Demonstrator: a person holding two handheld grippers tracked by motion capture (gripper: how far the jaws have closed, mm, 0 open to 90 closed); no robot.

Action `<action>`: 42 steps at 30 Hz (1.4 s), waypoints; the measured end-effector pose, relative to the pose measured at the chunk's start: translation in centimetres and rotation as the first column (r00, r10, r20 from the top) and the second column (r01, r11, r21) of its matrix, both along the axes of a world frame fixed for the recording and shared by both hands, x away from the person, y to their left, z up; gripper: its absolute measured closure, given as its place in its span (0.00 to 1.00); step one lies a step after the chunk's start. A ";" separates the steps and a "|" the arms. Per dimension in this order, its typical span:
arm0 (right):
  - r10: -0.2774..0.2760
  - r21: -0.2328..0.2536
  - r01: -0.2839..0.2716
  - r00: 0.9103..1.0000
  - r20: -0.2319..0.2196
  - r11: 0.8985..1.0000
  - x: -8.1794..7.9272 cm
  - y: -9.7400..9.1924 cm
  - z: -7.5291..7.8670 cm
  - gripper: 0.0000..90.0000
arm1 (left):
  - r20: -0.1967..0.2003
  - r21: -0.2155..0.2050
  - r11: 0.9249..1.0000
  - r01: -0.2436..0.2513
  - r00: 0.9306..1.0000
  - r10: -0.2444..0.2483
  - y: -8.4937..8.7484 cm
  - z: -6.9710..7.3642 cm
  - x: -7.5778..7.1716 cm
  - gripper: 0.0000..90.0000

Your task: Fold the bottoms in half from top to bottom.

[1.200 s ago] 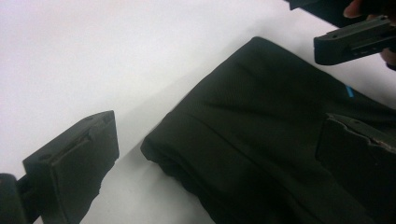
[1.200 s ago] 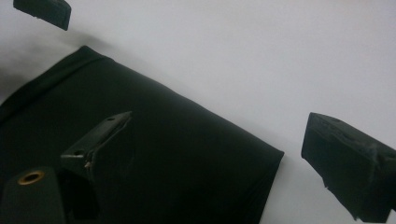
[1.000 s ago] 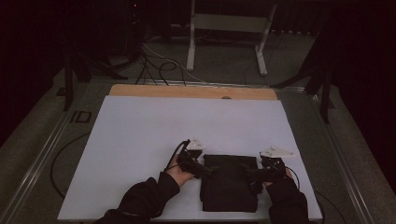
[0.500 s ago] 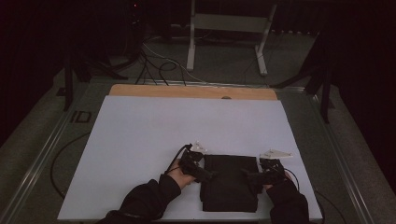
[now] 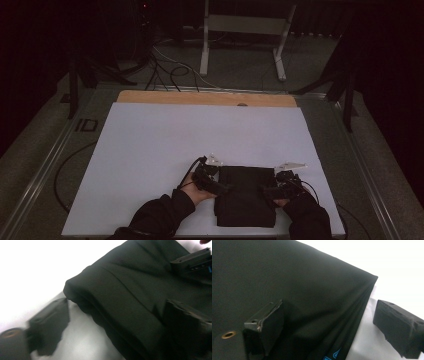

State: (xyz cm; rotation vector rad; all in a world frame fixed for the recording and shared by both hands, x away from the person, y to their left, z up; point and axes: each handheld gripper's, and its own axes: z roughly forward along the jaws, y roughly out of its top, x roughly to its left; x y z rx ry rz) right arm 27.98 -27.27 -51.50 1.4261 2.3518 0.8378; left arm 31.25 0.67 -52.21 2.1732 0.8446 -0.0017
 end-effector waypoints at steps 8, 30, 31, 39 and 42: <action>0.040 0.055 -0.038 0.999 -0.026 0.998 -0.4 0.2 0.6 0.55 | -0.047 -0.029 1.000 -0.011 0.999 0.009 -0.3 0.1 -0.6 0.42; 0.081 0.099 -0.080 0.997 0.001 0.992 -1.0 0.6 1.3 0.87 | -0.028 -0.036 0.999 0.031 0.999 -0.032 -0.7 0.8 -1.0 0.80; 0.083 0.096 -0.083 0.997 0.006 0.992 -1.0 0.7 1.4 0.87 | -0.023 -0.035 0.999 0.035 0.999 -0.036 -0.8 0.9 -1.0 0.80; 0.083 0.092 -0.086 0.996 0.037 0.992 -1.2 0.6 2.0 0.87 | 0.002 -0.036 0.998 0.049 0.999 -0.049 -0.8 1.9 -0.9 0.80; 0.081 0.103 -0.087 0.995 0.055 0.991 -1.3 0.6 2.4 0.87 | 0.017 -0.039 0.998 0.059 0.998 -0.058 -0.9 2.5 -0.9 0.81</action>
